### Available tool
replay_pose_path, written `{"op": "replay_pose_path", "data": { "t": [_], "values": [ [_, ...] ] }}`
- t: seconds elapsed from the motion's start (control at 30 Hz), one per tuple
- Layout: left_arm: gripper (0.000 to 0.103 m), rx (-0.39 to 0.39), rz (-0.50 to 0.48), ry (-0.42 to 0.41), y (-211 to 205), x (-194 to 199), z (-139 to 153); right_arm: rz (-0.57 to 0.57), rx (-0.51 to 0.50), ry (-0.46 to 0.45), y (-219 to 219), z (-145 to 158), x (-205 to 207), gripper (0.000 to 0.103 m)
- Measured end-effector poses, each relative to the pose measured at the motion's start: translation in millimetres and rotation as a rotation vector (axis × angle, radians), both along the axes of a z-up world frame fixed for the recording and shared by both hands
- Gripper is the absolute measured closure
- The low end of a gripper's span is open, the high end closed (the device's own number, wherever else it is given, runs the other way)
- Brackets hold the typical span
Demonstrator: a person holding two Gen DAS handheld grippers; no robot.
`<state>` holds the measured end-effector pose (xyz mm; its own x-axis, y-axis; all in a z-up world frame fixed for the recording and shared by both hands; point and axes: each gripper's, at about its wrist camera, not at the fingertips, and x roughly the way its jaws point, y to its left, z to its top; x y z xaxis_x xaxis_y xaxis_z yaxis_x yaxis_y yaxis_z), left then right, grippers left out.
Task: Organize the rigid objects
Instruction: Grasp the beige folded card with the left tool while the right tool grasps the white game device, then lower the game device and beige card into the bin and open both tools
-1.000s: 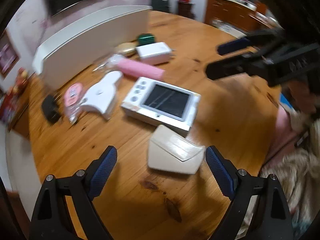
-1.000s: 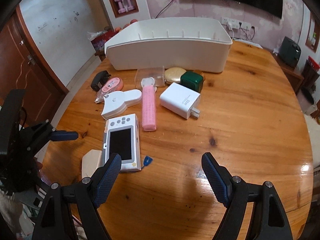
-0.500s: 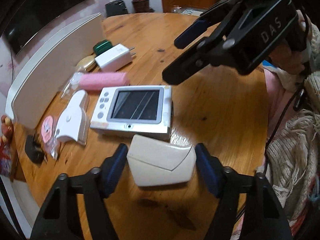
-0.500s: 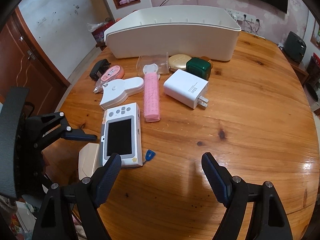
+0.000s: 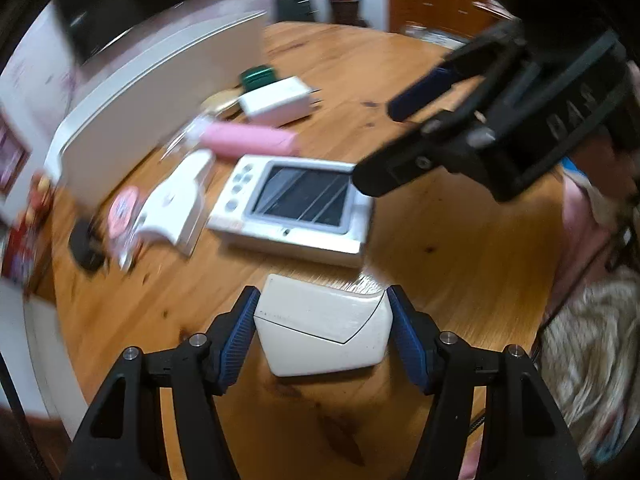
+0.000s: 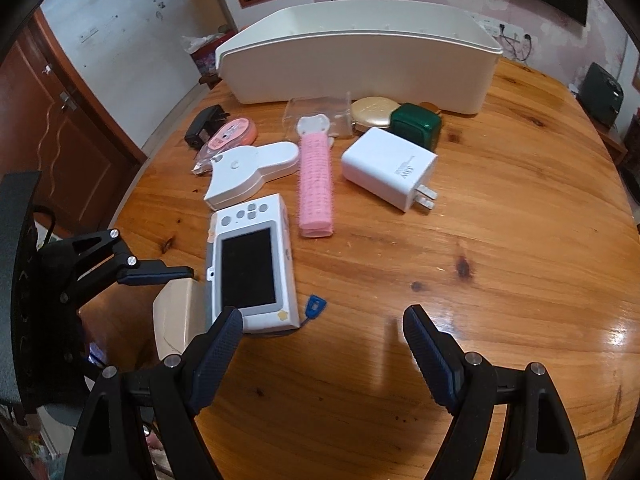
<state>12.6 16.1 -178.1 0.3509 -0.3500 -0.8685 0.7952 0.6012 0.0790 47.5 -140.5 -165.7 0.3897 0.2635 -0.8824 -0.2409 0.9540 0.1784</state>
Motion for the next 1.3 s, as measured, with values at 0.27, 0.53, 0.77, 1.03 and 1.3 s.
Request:
{"op": "replay_pose_path", "data": {
  "t": [0.27,0.53,0.77,1.03,1.3],
  "values": [
    [0.036,0.018,0.237,0.027,14.8,-5.7,2.7,0.061,-0.036,-0.027,23.0,-0.2,11.8,0.02],
    [0.036,-0.049,0.422,0.094,36.0,-7.9,6.0,0.127,-0.065,-0.018,53.3,-7.9,25.5,0.02],
    [0.036,-0.063,0.491,0.115,45.1,-6.8,7.4,0.156,-0.149,0.017,73.6,-21.4,31.7,0.026],
    [0.036,-0.068,0.547,0.157,47.5,0.2,9.8,0.159,-0.188,-0.004,77.1,-20.4,26.6,0.046],
    [0.036,-0.111,0.597,0.131,50.8,20.6,57.0,0.14,-0.126,-0.066,56.6,23.4,16.4,0.046]
  ]
}}
